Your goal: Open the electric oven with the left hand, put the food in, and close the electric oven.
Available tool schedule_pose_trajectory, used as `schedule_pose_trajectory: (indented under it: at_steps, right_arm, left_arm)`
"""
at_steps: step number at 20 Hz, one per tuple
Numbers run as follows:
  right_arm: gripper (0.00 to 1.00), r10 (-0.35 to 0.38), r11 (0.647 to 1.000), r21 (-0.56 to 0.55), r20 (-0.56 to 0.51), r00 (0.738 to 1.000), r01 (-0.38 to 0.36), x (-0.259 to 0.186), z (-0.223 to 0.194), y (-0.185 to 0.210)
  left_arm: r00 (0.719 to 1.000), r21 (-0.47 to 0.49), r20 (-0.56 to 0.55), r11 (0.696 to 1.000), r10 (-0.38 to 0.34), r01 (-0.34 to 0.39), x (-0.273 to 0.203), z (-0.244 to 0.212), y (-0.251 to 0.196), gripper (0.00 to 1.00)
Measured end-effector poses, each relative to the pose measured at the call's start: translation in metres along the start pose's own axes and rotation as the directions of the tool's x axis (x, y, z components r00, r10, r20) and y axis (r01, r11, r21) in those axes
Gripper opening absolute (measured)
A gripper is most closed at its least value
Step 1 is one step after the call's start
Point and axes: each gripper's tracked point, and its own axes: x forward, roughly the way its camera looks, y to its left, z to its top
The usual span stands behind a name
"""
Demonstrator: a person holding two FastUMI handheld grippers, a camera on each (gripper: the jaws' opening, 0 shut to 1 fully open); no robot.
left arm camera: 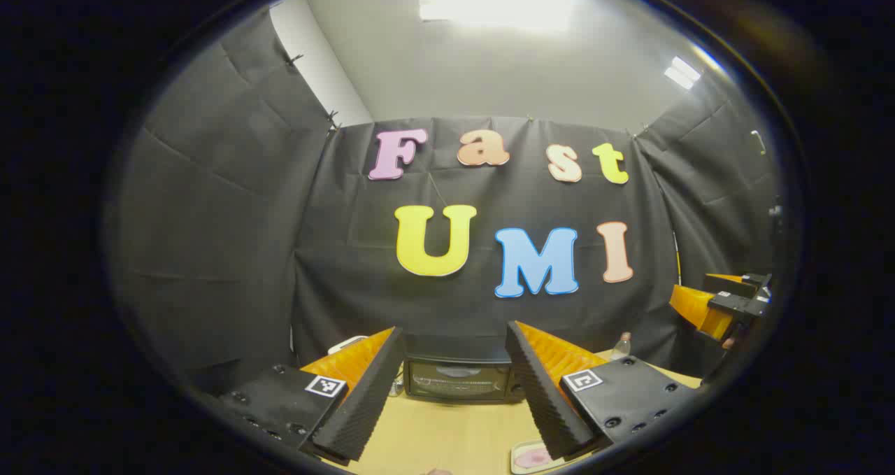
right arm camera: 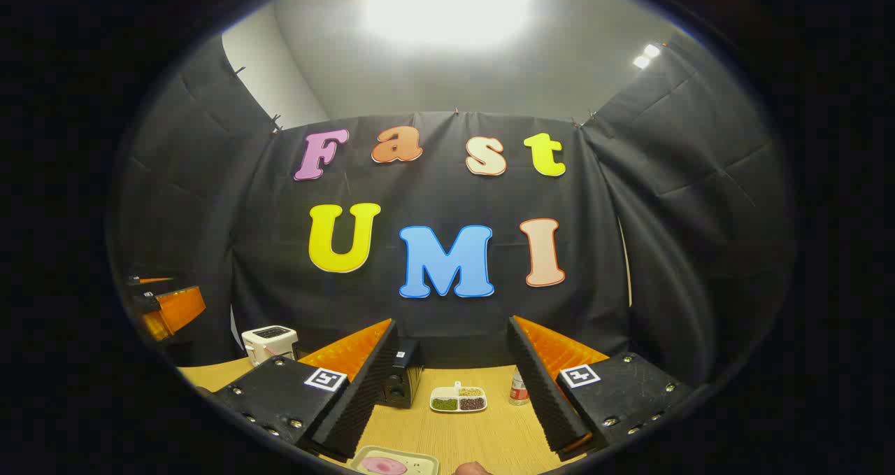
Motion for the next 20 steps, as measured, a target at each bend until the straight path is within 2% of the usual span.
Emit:
schedule_pose_trajectory:
  at_steps: [3, 4, 9, 11, 12, 15, 19, 20]
  right_arm:
    - [0.95, -0.028, 1.0, 0.005, -0.002, 1.0, 0.028, -0.004, -0.003, -0.009]
    - [0.95, -0.032, 0.999, 0.011, -0.003, 0.999, 0.032, -0.005, -0.005, -0.01]
    - [0.95, -0.061, 0.998, 0.028, -0.011, 0.998, 0.061, -0.01, -0.008, -0.028]
    - [0.95, -0.069, 0.997, 0.028, -0.01, 0.998, 0.069, -0.01, -0.009, -0.035]
    - [0.95, -0.069, 0.997, 0.03, -0.012, 0.998, 0.069, -0.01, -0.009, -0.038]
    - [0.95, -0.066, 0.997, 0.037, -0.007, 0.998, 0.066, -0.01, -0.009, -0.044]
    - [0.95, -0.04, 0.999, 0.019, 0.0, 0.999, 0.04, -0.006, -0.007, -0.049]
    - [0.95, -0.026, 0.999, 0.024, 0.001, 1.0, 0.026, -0.005, -0.007, -0.048]
  left_arm:
    - [1.0, -0.015, 0.005, 1.0, -0.015, 0.015, 0.002, 0.005, -0.006, 1.0]
    - [1.0, -0.02, 0.006, 1.0, -0.018, 0.018, 0.005, 0.006, -0.006, 0.97]
    - [1.0, -0.012, -0.005, 1.0, -0.021, 0.021, 0.012, 0.005, -0.013, 1.0]
    - [1.0, -0.002, -0.011, 1.0, -0.022, 0.022, 0.012, 0.001, -0.018, 0.97]
    - [1.0, -0.002, -0.017, 1.0, -0.025, 0.025, 0.012, -0.001, -0.021, 1.0]
    - [0.999, -0.004, -0.02, 1.0, -0.028, 0.028, 0.013, 0.0, -0.032, 0.97]
    - [0.999, 0.007, -0.028, 0.999, -0.035, 0.036, 0.019, -0.002, -0.046, 1.0]
    - [0.999, 0.01, -0.029, 1.0, -0.027, 0.028, 0.02, -0.003, -0.047, 0.97]
